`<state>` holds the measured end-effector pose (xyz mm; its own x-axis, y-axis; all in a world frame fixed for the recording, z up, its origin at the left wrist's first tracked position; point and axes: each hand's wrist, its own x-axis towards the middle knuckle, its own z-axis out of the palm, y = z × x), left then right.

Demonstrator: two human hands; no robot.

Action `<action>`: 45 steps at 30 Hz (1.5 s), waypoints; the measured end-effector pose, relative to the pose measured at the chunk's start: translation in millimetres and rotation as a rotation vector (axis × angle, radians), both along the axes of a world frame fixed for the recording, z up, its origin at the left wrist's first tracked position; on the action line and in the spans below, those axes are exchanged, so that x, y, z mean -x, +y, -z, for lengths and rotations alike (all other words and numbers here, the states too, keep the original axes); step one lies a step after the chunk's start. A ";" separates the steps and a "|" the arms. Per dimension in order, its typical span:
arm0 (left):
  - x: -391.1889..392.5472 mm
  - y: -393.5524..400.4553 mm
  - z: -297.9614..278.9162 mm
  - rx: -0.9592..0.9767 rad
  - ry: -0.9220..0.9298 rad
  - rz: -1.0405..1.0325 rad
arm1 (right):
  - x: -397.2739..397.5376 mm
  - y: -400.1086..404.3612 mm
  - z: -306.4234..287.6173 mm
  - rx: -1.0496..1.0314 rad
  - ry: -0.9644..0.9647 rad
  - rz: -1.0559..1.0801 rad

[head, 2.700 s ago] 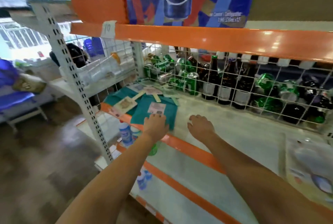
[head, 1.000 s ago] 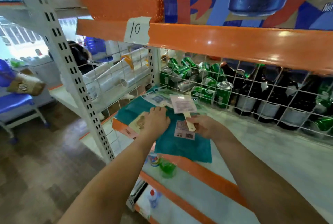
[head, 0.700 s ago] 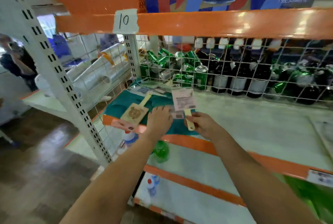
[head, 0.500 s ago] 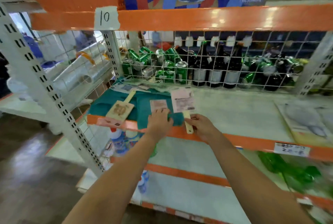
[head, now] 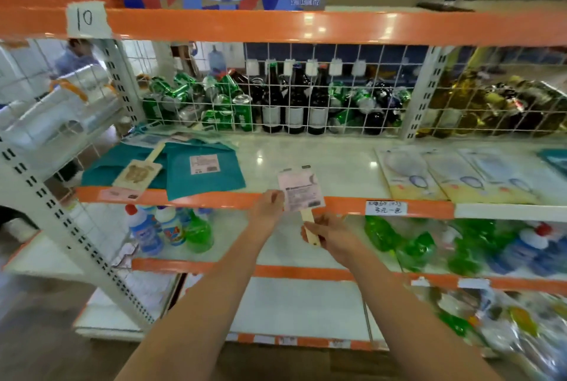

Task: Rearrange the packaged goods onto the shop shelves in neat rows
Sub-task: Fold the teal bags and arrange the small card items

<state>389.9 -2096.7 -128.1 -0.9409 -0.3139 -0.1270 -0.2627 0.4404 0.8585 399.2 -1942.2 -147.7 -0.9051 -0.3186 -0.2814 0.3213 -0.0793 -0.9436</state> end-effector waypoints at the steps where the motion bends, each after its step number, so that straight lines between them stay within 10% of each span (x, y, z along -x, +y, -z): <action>1: -4.0 10.3 2.5 -0.088 -0.025 -0.018 | -7.2 8.7 1.9 0.008 -0.006 0.005; 9: -44.4 69.5 12.5 -0.620 -0.062 -0.149 | -44.4 58.7 22.5 -0.114 -0.067 0.030; 22: -35.7 76.6 -15.2 -0.383 0.030 -0.125 | -35.5 50.5 7.5 -0.817 0.276 -0.050; 45: 13.1 41.0 -39.6 -0.182 -0.085 0.094 | -22.0 39.7 -36.0 0.103 -0.067 0.125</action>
